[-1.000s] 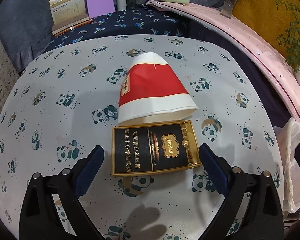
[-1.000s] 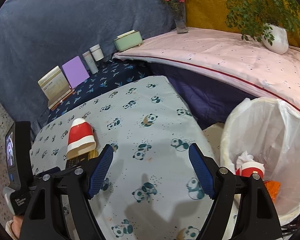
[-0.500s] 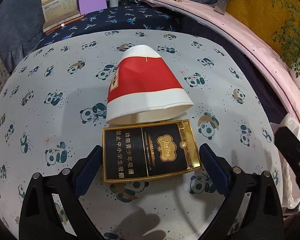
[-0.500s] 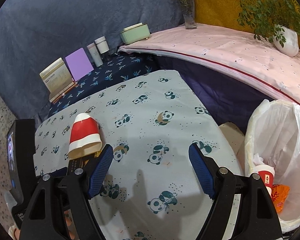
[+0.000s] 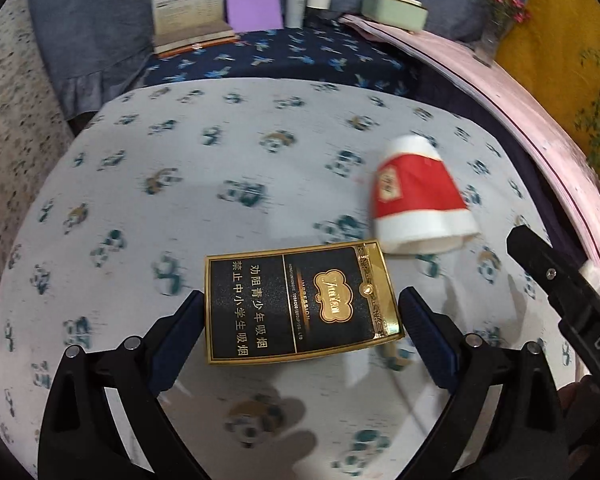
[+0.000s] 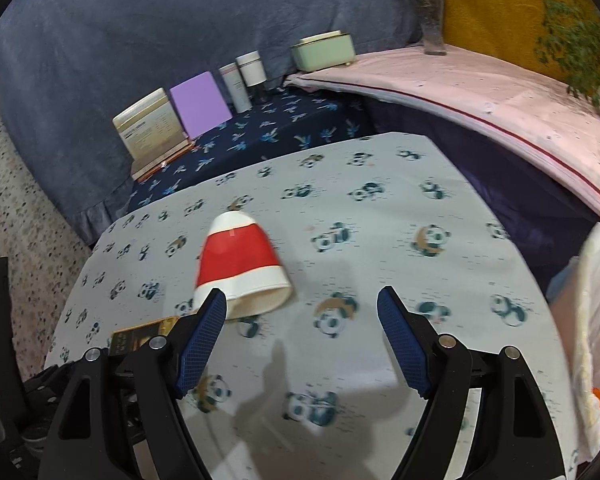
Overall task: Collect trash
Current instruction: 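Grasp the black-and-gold cigarette box with the left tool while the right tool grasps the red paper cone, then carry the cigarette box and paper cone to the wastebasket and open both tools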
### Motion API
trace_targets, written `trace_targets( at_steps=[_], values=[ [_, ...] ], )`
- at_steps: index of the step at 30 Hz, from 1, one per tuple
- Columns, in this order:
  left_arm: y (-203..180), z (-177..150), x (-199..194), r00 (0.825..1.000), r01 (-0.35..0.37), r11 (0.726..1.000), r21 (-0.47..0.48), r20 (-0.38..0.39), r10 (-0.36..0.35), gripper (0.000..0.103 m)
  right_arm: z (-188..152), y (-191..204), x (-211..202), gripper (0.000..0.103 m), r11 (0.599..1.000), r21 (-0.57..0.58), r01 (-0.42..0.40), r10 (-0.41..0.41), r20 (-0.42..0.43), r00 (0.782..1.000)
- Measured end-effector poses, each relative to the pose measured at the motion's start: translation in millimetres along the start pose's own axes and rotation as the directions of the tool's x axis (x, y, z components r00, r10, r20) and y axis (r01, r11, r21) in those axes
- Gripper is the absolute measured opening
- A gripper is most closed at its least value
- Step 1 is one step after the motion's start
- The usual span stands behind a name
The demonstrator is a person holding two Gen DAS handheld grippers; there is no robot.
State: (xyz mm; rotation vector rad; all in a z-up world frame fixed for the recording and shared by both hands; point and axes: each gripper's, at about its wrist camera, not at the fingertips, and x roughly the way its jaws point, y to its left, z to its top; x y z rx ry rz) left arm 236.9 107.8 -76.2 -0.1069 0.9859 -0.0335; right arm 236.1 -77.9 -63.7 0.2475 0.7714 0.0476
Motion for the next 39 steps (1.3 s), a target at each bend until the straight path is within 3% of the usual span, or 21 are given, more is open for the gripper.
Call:
trace_targets(
  at_steps=[6, 16, 17, 19, 21, 22, 30, 39],
  values=[
    [37.0, 14.8, -0.4, 0.999, -0.032, 0.998, -0.061, 0.021, 0.033, 0.092, 9.4, 31.8, 31.3, 0.075, 0.998, -0.063, -0.021, 0.019, -0.036, 0.999],
    [51.1, 22.5, 8.8, 1.0, -0.004, 0.996, -0.093, 0.018, 0.006, 0.092, 11.4, 47.0, 87.1, 0.077, 0.994, -0.105, -0.006, -0.008, -0.131, 0.991],
    [50.6, 22.3, 9.6, 1.0, -0.002, 0.996, -0.092, 0.016, 0.004, 0.092, 9.8, 46.6, 88.9, 0.075, 0.994, -0.105, -0.008, -0.007, -0.139, 0.99],
    [49.5, 21.6, 10.3, 1.0, 0.001, 0.996, -0.09, 0.014, 0.0, 0.092, 5.9, 46.1, 89.4, 0.055, 0.994, -0.11, -0.008, -0.009, -0.145, 0.989],
    [47.8, 21.0, 9.9, 1.0, 0.003, 0.996, -0.085, 0.015, -0.002, 0.092, 3.9, 45.6, 86.0, 0.047, 0.994, -0.109, -0.01, -0.005, -0.14, 0.99],
    [46.1, 20.6, 8.9, 1.0, 0.008, 0.997, -0.083, 0.015, -0.007, 0.092, 3.3, 44.1, 84.5, 0.034, 0.995, -0.1, -0.016, 0.001, -0.144, 0.99],
    [22.7, 16.5, -9.3, 0.998, 0.043, 0.998, -0.045, 0.037, -0.041, 0.092, 0.3, 29.4, 44.8, 0.032, 0.997, -0.072, -0.006, -0.001, -0.094, 0.996],
    [-33.5, 4.4, -47.2, 0.992, 0.099, 0.994, 0.05, 0.076, -0.103, 0.092, -3.0, -6.1, -19.8, 0.03, 0.999, -0.037, 0.026, -0.026, -0.013, 1.0]
  ],
)
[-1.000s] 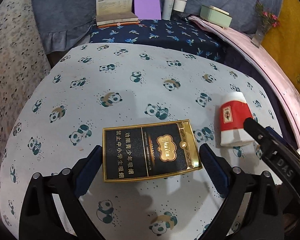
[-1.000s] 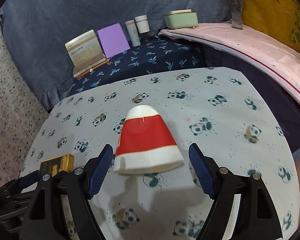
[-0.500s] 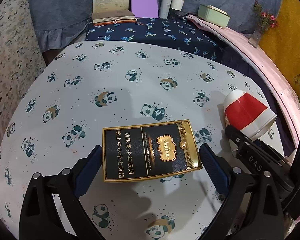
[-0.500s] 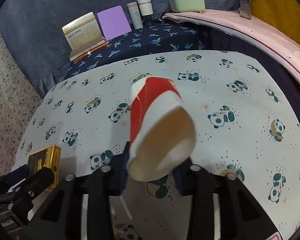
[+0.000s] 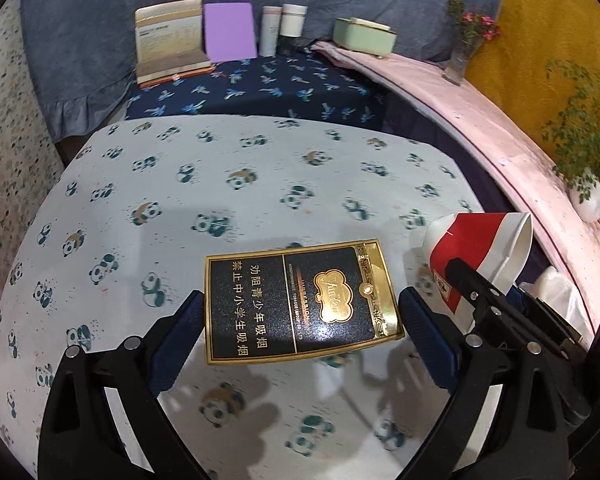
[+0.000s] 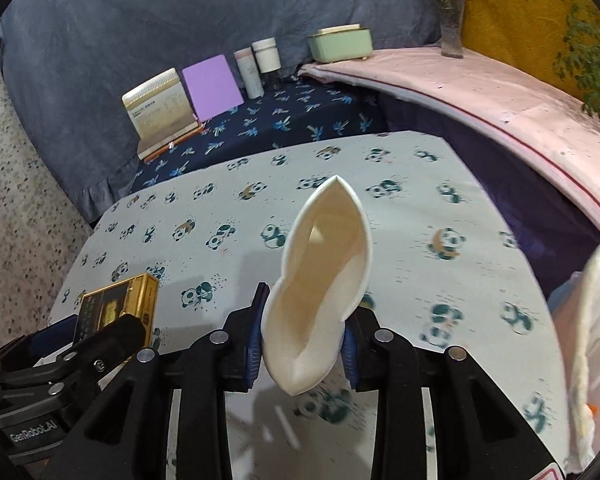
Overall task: Collect trash
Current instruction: 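Carry the cigarette box and paper cone to the wastebasket and open both tools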
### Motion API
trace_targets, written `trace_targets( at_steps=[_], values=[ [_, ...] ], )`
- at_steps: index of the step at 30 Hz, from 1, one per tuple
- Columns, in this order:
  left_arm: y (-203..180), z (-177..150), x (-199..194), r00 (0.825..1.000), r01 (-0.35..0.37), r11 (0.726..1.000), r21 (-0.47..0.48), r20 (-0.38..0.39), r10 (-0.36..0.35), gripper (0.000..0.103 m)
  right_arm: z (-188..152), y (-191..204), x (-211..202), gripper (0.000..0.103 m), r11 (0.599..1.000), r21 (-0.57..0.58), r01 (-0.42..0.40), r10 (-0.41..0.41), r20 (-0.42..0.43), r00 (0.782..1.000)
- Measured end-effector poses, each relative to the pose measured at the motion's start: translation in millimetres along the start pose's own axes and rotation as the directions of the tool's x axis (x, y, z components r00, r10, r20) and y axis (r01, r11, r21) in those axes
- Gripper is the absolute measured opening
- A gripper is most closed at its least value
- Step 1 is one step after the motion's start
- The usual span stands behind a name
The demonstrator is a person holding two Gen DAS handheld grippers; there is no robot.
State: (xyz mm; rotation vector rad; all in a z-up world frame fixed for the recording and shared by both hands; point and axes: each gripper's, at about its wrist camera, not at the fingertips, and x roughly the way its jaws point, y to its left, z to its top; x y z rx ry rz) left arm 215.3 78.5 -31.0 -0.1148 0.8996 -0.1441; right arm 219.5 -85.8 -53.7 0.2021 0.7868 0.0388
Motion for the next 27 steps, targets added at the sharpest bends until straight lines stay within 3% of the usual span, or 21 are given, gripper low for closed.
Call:
trace_targets(
  at_steps=[15, 27],
  values=[
    [-109.3, -24.7, -48.0, 0.993, 0.099, 0.98, 0.173, 0.042, -0.107, 0.092, -16.9, -95.2, -103.6, 0.03, 0.985, 0.146, 0.095, -0.114, 0.126, 0.985],
    [-202.2, -52.2, -58.6, 0.979, 0.192, 0.929, 0.317, 0.001, -0.203, 0.092, -48.1, -177.6, -167.8, 0.03, 0.943, 0.277, 0.186, -0.238, 0.168, 0.957]
  ],
)
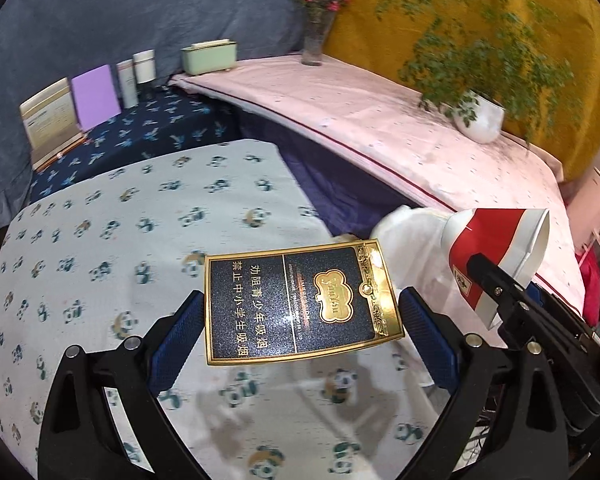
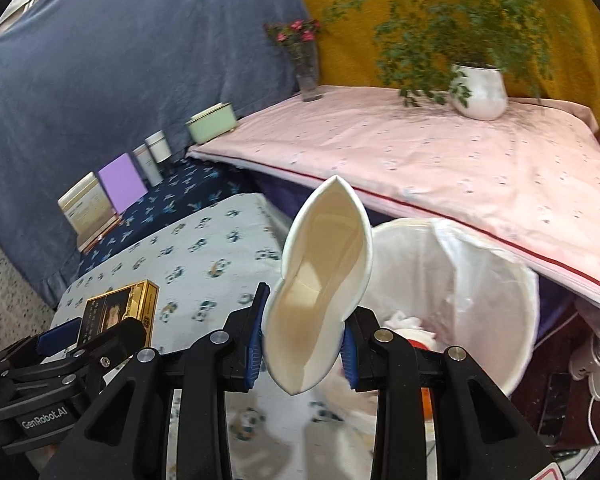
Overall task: Collect trash
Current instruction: 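Carry the cigarette box and paper cone to the wastebasket and open both tools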
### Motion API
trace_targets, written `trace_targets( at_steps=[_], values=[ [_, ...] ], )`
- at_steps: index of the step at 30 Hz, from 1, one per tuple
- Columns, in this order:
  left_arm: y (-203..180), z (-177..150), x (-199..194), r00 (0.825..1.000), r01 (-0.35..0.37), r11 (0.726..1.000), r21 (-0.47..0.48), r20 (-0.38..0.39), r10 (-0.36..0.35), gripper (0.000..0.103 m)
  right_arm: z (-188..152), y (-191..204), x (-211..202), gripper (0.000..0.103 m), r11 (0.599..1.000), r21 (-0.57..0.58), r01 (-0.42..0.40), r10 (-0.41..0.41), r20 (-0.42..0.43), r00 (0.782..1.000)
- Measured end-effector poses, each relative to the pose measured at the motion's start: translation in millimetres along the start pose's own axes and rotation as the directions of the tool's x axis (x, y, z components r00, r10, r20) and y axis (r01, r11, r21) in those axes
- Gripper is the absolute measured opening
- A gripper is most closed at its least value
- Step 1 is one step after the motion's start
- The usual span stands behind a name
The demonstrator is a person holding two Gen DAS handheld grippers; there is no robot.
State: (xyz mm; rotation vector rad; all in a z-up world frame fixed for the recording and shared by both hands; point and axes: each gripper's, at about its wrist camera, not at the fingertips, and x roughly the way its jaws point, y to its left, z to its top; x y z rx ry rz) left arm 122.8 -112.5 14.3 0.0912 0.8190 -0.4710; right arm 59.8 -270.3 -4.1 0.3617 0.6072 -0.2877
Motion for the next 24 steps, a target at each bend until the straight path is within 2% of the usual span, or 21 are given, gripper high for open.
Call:
trace_targets(
  at_steps=[7, 15, 24],
  values=[
    [-52.7, 2.7, 16.6, 0.997, 0.075, 0.995, 0.067, -0.019, -0.074, 0.092, 0.3, -50.8, -18.1, 0.03, 0.996, 0.067, 0.055, -0.056, 0.024, 0.998],
    [-92.1, 7.3, 36.2, 0.986, 0.166, 0.981, 0.099, -0.038, -0.163, 0.092, -2.3, -86.8, -24.4, 0.03, 0.99, 0.114, 0.087, -0.09, 0.027, 0.996],
    [-98.1, 7.9, 49.7, 0.987, 0.155, 0.985, 0.075, -0.052, -0.152, 0.094, -2.9, -98.7, -19.8, 0.031, 0.988, 0.131, 0.087, -0.09, 0.019, 0.996]
  ],
)
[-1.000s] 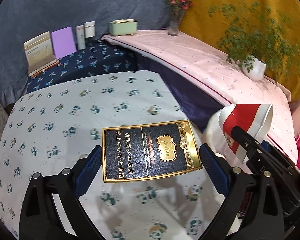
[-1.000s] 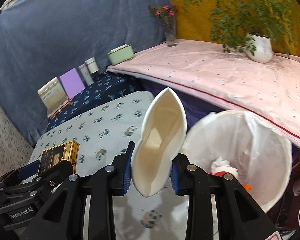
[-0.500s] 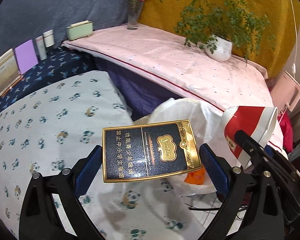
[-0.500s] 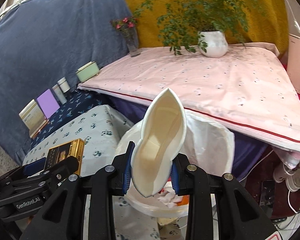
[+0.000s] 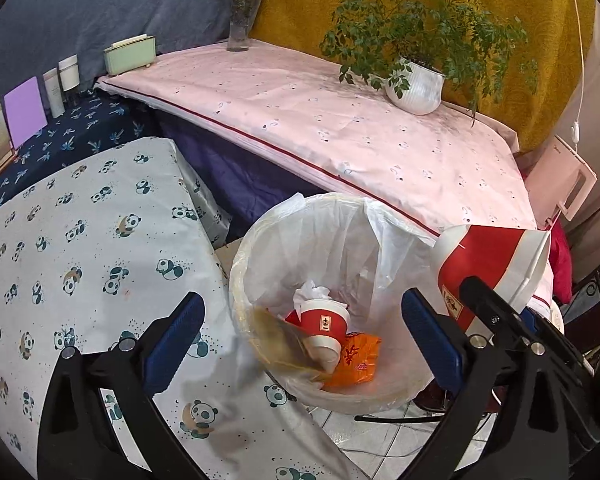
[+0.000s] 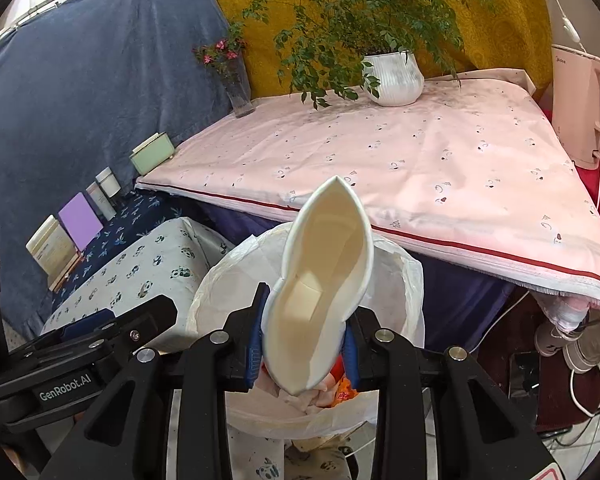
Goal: Collect trash
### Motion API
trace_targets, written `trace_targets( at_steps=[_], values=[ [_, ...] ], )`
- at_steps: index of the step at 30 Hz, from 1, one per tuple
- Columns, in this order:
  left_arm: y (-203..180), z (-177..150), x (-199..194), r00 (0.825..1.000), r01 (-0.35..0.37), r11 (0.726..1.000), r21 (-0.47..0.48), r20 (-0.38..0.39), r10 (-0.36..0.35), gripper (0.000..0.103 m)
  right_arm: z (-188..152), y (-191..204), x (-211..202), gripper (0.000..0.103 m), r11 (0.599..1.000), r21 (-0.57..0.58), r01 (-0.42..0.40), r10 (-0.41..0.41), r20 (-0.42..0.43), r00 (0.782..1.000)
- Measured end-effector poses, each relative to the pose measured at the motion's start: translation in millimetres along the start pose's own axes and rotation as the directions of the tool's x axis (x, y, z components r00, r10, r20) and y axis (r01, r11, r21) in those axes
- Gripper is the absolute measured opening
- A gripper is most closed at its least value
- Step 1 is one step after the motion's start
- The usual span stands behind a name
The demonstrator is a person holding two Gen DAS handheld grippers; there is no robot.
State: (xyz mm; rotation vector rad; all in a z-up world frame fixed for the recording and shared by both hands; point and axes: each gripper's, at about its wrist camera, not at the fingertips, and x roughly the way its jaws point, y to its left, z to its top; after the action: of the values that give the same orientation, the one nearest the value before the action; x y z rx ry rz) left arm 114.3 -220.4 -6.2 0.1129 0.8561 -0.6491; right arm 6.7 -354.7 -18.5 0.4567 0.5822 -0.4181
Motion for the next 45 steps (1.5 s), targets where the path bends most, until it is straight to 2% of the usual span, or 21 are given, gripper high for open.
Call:
trace_targets(
  at_steps=[18, 26, 34, 45],
  values=[
    [37.7, -5.9, -5.1, 0.997, -0.077, 0.995, -0.056, -0.002, 0.077, 0.094, -0.9, 27.9, 22.4, 0.033, 0.998, -0.042, -0.038, 0.037, -0.037, 0.999],
    [49.5, -5.8, -7.1, 0.996, -0.094, 0.993, -0.077, -0.001, 0.094, 0.094, 2.7, 39.6, 23.1, 0.039, 0.998, -0.054, -0.041, 0.04, -0.019, 0.999],
    [58.5, -6.0, -11.5, 0.994, -0.106, 0.99, -0.095, 0.0, 0.107, 0.094, 4.9, 45.9, 15.8, 0.053, 0.997, -0.062, -0.039, 0.039, -0.005, 0.999],
    [60.1, -10.5, -25.5, 0.99, -0.134, 0.988, -0.083, 0.025, 0.137, 0.094, 7.8, 52.6, -3.1, 0.067, 0.996, -0.091, -0.016, 0.018, 0.023, 1.0]
  ],
)
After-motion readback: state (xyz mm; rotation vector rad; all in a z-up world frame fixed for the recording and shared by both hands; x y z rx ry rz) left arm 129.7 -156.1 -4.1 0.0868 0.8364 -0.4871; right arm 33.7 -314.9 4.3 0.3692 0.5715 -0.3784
